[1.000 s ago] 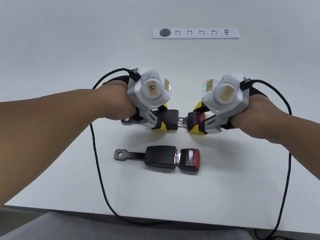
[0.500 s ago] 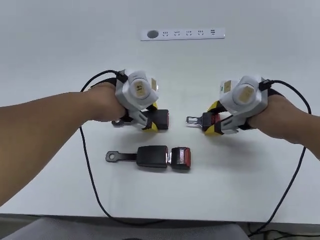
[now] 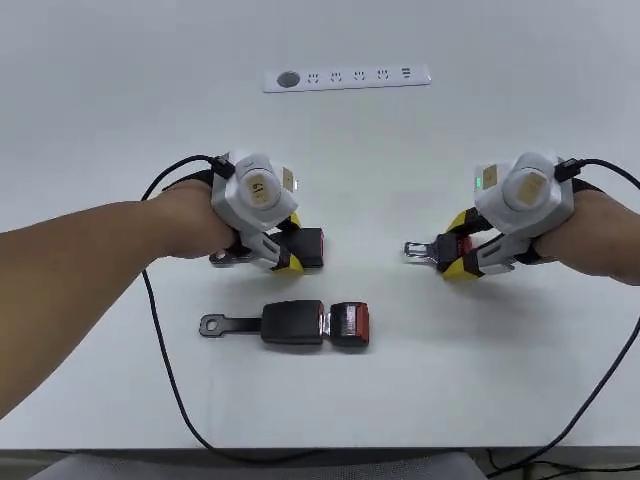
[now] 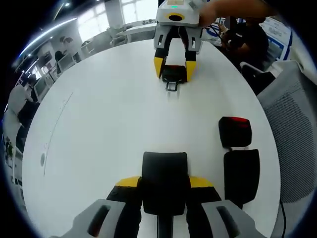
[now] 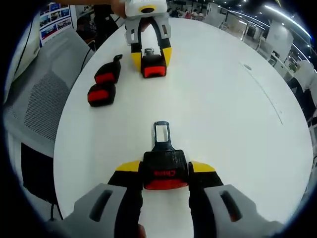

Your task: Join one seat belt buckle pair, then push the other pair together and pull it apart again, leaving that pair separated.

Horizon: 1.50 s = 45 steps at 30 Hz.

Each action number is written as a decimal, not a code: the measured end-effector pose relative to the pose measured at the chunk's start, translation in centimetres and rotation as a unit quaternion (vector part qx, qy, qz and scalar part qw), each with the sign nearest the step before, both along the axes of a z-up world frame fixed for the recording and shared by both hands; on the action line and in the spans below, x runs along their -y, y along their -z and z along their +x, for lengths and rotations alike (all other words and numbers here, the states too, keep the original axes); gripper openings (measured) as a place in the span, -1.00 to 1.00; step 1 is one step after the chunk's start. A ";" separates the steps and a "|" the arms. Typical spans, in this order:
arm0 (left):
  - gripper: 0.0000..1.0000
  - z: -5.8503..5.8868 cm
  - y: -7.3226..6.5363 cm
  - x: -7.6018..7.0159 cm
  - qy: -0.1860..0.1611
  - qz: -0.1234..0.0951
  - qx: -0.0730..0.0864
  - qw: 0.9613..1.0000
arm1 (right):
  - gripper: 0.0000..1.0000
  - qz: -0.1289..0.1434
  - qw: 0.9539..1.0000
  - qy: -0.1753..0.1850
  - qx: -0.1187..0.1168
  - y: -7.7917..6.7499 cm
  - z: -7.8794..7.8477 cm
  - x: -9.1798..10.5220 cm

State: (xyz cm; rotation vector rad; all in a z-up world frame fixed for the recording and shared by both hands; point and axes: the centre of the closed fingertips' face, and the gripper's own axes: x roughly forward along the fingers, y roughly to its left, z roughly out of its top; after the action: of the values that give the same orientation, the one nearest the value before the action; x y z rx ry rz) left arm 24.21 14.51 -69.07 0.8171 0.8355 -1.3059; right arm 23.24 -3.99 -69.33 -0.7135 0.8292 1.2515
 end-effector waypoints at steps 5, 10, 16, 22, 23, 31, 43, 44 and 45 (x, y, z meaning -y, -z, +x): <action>-0.30 0.0 0.0 0.0 0.010 0.006 0.009 1.000 | -0.28 -0.006 1.000 0.008 -0.003 0.1 0.2 0.0; -0.30 -0.1 -0.1 0.2 0.025 0.019 0.013 0.999 | -0.26 -0.020 1.000 -0.001 0.009 0.0 0.2 -0.1; -0.15 -0.3 -0.2 0.1 0.011 0.024 0.018 1.000 | -0.16 -0.033 0.999 0.019 0.028 -0.2 0.6 0.0; -0.02 -0.7 -1.8 -1.2 -0.014 0.006 0.038 0.999 | -0.09 -0.011 0.998 0.053 0.042 -1.6 0.3 -0.3; -0.01 -0.6 -2.2 -1.4 -0.020 0.001 0.043 0.999 | -0.07 -0.005 0.997 0.059 0.045 -1.9 0.2 -0.4; 0.08 -5.3 -5.8 -3.6 -0.052 -0.025 0.079 0.995 | 0.03 0.040 0.991 0.112 0.057 -5.0 -3.0 -2.0; 0.22 -11.6 -6.3 -8.7 -0.172 -0.070 0.041 0.982 | 0.17 0.063 0.985 0.149 0.064 -6.0 -7.8 -2.7; 0.22 -12.0 -6.3 -9.0 -0.174 -0.070 0.045 0.981 | 0.16 0.067 0.984 0.156 0.061 -5.9 -8.2 -2.6; 0.23 -12.2 -6.2 -9.2 -0.176 -0.071 0.047 0.981 | 0.17 0.074 0.982 0.164 0.058 -6.0 -8.4 -2.7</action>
State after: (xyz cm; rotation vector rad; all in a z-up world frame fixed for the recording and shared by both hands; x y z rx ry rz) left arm 12.04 23.68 -62.91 0.5817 0.7628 -0.9929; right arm 14.80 -1.30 -63.34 -0.5004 0.7170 0.9541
